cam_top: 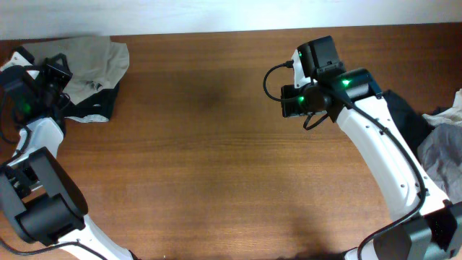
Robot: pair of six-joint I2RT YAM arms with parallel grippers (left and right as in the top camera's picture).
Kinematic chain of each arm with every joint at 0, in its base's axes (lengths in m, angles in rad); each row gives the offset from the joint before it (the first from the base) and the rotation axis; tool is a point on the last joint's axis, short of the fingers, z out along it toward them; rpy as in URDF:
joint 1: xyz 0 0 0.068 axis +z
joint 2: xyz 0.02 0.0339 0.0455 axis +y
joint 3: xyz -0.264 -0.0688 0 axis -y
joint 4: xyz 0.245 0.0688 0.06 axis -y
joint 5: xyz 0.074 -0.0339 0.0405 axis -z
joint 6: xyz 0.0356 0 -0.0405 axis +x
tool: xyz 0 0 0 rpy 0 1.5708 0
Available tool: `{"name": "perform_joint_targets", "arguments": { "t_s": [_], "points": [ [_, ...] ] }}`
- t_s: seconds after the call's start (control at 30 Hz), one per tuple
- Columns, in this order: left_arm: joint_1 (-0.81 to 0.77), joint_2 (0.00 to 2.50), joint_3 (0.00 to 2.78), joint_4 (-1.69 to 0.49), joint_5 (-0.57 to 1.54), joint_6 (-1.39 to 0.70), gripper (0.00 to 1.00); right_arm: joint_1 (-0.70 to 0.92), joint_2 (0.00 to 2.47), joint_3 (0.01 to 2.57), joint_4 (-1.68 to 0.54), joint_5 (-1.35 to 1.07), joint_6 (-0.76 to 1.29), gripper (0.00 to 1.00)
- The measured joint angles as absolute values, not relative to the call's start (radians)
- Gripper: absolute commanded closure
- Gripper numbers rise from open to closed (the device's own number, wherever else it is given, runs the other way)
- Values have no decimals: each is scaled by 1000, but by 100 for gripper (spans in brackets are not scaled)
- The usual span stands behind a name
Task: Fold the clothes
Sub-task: 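Lower the shorts onto the black garment at the far left with the left gripper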
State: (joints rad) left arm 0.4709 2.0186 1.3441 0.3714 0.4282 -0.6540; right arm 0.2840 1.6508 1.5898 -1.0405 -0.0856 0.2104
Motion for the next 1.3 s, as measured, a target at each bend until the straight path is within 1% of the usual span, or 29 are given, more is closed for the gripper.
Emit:
{"name": "perform_joint_targets", "arguments": {
  "t_s": [0.17,0.4,0.67,0.7,0.73,0.77,0.9,1.03,1.1,1.3],
  "points": [
    [472,2019,1345,347,364,-697,99,284,1651,1590,-1045,-86,211,96],
    [512,2019,1345,422,335,-826,99,284,1651,1590,-1049,-86,211,96],
    [532,2019,1351,184,320,-834,99,284,1651,1590,-1047,-85,211,96],
    [532,2019,1351,166,318,-833,87,284,1651,1590,-1047,-86,210,96],
    [532,2019,1351,154,317,-829,24,284,1651,1590,-1047,-86,210,96],
    [532,2019,1351,152,317,-823,1,284,1651,1590,-1047,-86,210,96],
    [532,2019,1352,140,351,-812,1,284,1651,1590,-1047,-86,210,96],
    [533,2017,1354,38,369,-811,1,284,1651,1590,-1048,-86,211,96],
    [533,2000,1356,-85,346,-809,1,284,1651,1590,-1056,-86,211,96],
    [533,1891,1360,-365,293,-804,1,284,1651,1590,-1066,-86,211,96]
  ]
}}
